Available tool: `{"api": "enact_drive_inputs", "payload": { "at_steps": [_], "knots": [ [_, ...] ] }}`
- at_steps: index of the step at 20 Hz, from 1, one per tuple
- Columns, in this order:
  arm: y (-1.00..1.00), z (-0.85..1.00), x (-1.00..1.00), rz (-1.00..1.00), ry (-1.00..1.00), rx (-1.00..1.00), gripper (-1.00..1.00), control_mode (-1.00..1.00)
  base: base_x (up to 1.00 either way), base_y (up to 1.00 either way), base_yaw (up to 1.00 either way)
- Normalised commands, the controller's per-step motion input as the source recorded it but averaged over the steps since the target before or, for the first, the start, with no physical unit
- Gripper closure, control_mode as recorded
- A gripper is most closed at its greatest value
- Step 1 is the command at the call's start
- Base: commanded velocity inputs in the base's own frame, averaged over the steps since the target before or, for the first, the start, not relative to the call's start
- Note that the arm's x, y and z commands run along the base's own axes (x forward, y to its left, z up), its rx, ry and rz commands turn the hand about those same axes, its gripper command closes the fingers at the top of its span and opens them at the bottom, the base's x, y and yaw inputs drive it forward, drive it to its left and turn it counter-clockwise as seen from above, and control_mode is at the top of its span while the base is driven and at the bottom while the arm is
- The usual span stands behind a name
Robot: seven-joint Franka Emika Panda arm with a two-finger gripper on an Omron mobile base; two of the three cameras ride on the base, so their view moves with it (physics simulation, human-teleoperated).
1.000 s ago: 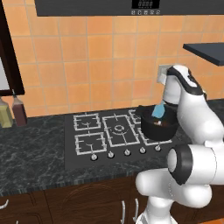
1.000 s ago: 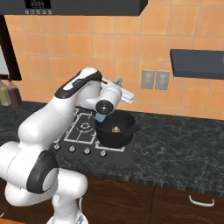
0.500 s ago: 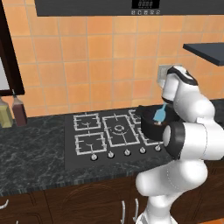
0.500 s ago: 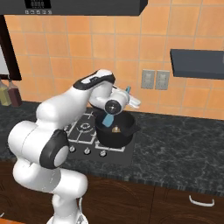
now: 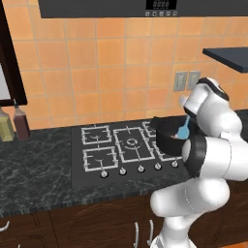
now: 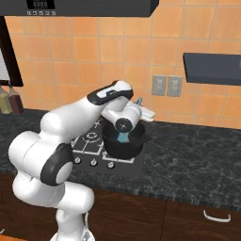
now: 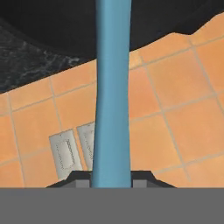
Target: Put the carrot and mushroom in the pot. Retrieve the spatula and lightly stir the vegetables in the pot.
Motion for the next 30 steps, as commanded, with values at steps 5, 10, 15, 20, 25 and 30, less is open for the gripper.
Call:
{"api": "enact_drive_inputs", "payload": {
  "at_steps": [5, 10, 15, 20, 25, 30],
  "knots": [
    [0.02, -0.84, 0.29, 0.01, -0.06, -0.23, 1.0, -1.0, 0.0, 0.0, 0.0],
    [0.4, -0.52, 0.17, 0.02, -0.32, -0.13, 1.0, -1.0, 0.0, 0.0, 0.0],
    [0.25, -0.02, 0.18, 0.0, -0.4, -0.13, 1.0, -1.0, 0.0, 0.0, 0.0],
    [0.02, 0.01, 0.01, 0.0, -0.3, -0.14, 1.0, -1.0, 0.0, 0.0, 0.0],
    [-0.09, -0.32, -0.28, 0.06, -0.09, -0.17, 1.0, -1.0, 0.0, 0.0, 0.0],
    [-0.06, -0.32, -0.98, 0.13, 0.01, -0.15, 1.0, -1.0, 0.0, 0.0, 0.0]
  ]
}}
